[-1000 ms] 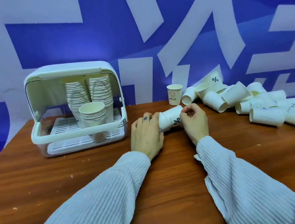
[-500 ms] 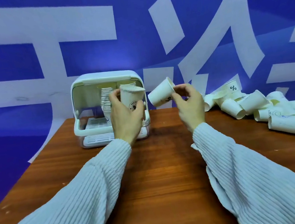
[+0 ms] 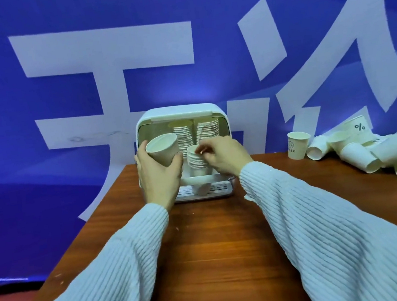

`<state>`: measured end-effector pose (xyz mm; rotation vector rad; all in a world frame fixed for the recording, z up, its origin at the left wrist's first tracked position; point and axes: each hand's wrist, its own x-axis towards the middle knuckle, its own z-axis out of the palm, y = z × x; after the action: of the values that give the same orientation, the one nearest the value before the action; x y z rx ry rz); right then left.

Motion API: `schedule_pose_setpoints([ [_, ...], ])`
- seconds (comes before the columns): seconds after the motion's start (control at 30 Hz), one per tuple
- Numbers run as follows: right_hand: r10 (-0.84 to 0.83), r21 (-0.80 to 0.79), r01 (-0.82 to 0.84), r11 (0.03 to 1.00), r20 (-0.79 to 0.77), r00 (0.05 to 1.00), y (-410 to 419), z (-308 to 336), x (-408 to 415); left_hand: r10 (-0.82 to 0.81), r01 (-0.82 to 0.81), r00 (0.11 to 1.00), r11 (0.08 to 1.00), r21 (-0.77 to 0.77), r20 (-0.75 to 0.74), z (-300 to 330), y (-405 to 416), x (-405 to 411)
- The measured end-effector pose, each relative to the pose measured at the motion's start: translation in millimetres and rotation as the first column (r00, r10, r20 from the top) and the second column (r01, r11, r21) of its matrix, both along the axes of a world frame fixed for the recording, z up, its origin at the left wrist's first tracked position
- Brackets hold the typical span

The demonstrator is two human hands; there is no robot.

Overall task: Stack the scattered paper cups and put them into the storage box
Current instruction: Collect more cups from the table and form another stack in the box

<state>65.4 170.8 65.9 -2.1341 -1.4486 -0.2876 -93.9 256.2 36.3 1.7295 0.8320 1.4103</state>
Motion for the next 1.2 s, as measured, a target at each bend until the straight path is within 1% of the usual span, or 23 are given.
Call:
schedule_pose_setpoints([
  [0.07, 0.026, -0.064, -0.025, 0.998, 0.014, 1.0, -1, -9, 0, -0.027, 0.027, 1.0, 1.0, 0.006, 0.007, 0, 4, 2],
  [0.1, 0.034, -0.048, -0.031, 0.998, 0.062, 0.997, -3, -15, -2, -0.033, 0.033, 0.999, 0.999, 0.026, 0.0, 2, 5, 4],
  [0.13, 0.035, 0.005, -0.036, 0.999, 0.092, 0.995, -5, -24, -4, -0.033, 0.034, 0.999, 0.998, 0.051, -0.015, 6, 6, 7],
  [0.17, 0.028, 0.114, -0.035, 0.993, 0.061, 0.998, -8, -33, -6, -0.032, 0.034, 0.999, 0.996, 0.078, -0.023, 11, 7, 10],
  [0.23, 0.005, 0.345, 0.037, 0.938, -0.12, 0.993, -19, -55, -10, -0.04, 0.04, 0.999, 0.992, 0.122, -0.006, 24, 8, 19],
  [0.27, -0.01, 0.397, 0.089, 0.913, -0.198, 0.98, -25, -67, -10, -0.046, 0.045, 0.999, 0.989, 0.139, 0.004, 30, 9, 24],
  [0.37, -0.068, 0.37, 0.214, 0.904, -0.37, 0.927, -37, -90, -6, -0.061, 0.069, 0.997, 0.981, 0.182, -0.048, 42, 10, 40],
  [0.43, -0.086, 0.375, 0.256, 0.891, -0.414, 0.906, -40, -92, -2, -0.087, 0.117, 0.983, 0.975, 0.189, -0.16, 42, 11, 50],
  [0.47, -0.087, 0.384, 0.26, 0.886, -0.414, 0.906, -40, -93, -2, -0.097, 0.148, 0.962, 0.971, 0.187, -0.255, 38, 13, 55],
  [0.5, -0.076, 0.395, 0.255, 0.883, -0.415, 0.907, -40, -93, -3, -0.09, 0.168, 0.926, 0.968, 0.187, -0.368, 33, 14, 59],
  [0.57, -0.045, 0.416, 0.258, 0.872, -0.455, 0.889, -39, -93, -3, -0.015, 0.164, 0.818, 0.964, 0.208, -0.575, 19, 15, 61],
  [0.6, -0.033, 0.427, 0.267, 0.864, -0.48, 0.877, -39, -94, -4, 0.021, 0.156, 0.767, 0.964, 0.218, -0.641, 10, 16, 61],
  [0.63, -0.023, 0.438, 0.276, 0.856, -0.5, 0.866, -38, -95, -3, 0.039, 0.152, 0.737, 0.963, 0.223, -0.674, 2, 16, 60],
  [0.73, 0.001, 0.452, 0.293, 0.842, -0.546, 0.838, -38, -94, -3, 0.09, 0.145, 0.713, 0.951, 0.272, -0.696, -9, 16, 60],
  [0.8, 0.008, 0.465, 0.296, 0.834, -0.548, 0.837, -39, -94, -3, 0.134, 0.113, 0.716, 0.946, 0.303, -0.685, -6, 10, 65],
  [0.83, 0.009, 0.476, 0.299, 0.827, -0.542, 0.84, -40, -93, -2, 0.151, 0.097, 0.741, 0.94, 0.326, -0.654, -6, 3, 68],
  [0.9, 0.015, 0.507, 0.323, 0.799, -0.553, 0.833, -42, -89, 4, 0.171, 0.091, 0.834, 0.896, 0.435, -0.525, -9, -19, 74],
  [0.97, 0.029, 0.536, 0.369, 0.759, -0.594, 0.804, -47, -86, 18, 0.114, 0.136, 0.913, 0.82, 0.556, -0.392, -19, -46, 81],
  [1.0, 0.028, 0.545, 0.393, 0.741, -0.61, 0.792, -52, -85, 27, 0.056, 0.184, 0.929, 0.788, 0.587, -0.366, -25, -60, 86],
  [1.03, 0.015, 0.547, 0.413, 0.728, -0.614, 0.789, -58, -85, 37, -0.005, 0.244, 0.928, 0.764, 0.597, -0.372, -30, -73, 92],
  [1.1, -0.046, 0.524, 0.428, 0.737, -0.592, 0.805, -74, -86, 60, -0.113, 0.364, 0.896, 0.741, 0.565, -0.429, -40, -97, 108],
  [1.2, -0.24, 0.427, 0.459, 0.779, -0.473, 0.848, -99, -88, 97, -0.235, 0.472, 0.847, 0.744, 0.472, -0.476, -59, -119, 130],
])
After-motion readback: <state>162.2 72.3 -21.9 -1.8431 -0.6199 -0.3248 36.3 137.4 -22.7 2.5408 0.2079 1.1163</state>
